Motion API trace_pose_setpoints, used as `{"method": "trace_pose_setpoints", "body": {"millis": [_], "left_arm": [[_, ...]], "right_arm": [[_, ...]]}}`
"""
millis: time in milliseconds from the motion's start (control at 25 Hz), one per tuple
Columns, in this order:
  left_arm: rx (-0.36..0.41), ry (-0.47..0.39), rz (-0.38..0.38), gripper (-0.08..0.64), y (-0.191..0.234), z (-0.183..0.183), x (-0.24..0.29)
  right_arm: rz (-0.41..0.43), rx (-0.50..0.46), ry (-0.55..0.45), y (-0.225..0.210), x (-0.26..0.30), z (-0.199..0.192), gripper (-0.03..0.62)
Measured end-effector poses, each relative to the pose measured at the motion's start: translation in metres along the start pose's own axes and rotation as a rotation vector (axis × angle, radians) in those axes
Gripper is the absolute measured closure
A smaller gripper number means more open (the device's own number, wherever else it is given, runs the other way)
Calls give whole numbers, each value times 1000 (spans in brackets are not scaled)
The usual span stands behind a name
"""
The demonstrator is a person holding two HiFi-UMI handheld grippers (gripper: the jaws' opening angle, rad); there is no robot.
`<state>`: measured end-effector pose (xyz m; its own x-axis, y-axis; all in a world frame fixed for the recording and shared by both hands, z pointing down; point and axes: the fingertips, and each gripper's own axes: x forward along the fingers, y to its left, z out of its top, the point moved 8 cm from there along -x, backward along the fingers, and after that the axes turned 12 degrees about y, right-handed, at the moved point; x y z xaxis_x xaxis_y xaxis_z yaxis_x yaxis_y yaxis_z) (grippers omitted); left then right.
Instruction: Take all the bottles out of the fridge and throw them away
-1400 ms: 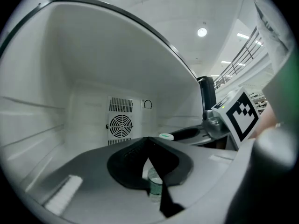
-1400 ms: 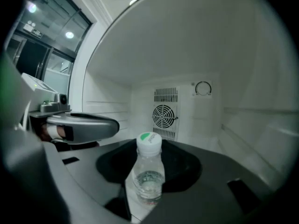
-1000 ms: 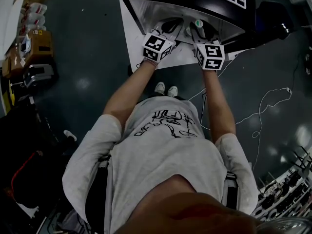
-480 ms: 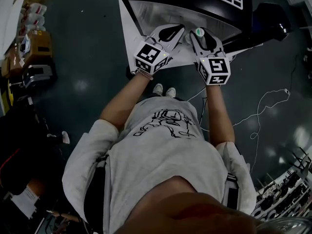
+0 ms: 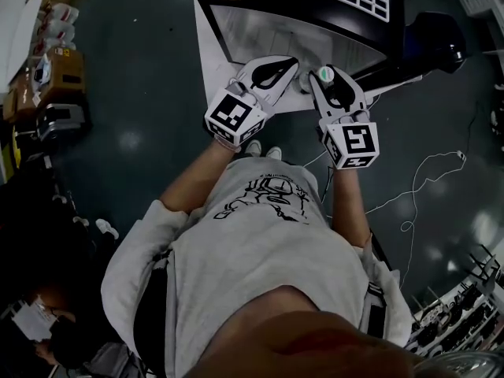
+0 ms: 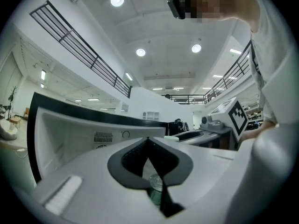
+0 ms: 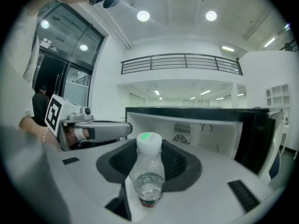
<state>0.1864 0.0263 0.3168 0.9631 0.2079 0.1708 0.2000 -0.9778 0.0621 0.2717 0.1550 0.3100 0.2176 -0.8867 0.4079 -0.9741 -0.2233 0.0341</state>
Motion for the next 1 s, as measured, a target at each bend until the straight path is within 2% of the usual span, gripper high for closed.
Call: {"method": "trace_pose_setpoints", "body": {"millis": [280, 520, 800, 1000], "left_arm": [[32, -22, -9, 551, -20, 25, -23], [-6, -30, 18, 550, -30, 27, -27], [-1, -23, 115, 550, -37, 22, -46], [-22, -17, 220, 550, -41, 12, -74]], "right_arm": [[21, -23, -12, 10, -25, 14, 433], [49, -34, -15, 14, -31, 17, 433], [132, -95, -30, 25, -31, 24, 433], [233, -134, -38, 43, -25, 29, 433]]}}
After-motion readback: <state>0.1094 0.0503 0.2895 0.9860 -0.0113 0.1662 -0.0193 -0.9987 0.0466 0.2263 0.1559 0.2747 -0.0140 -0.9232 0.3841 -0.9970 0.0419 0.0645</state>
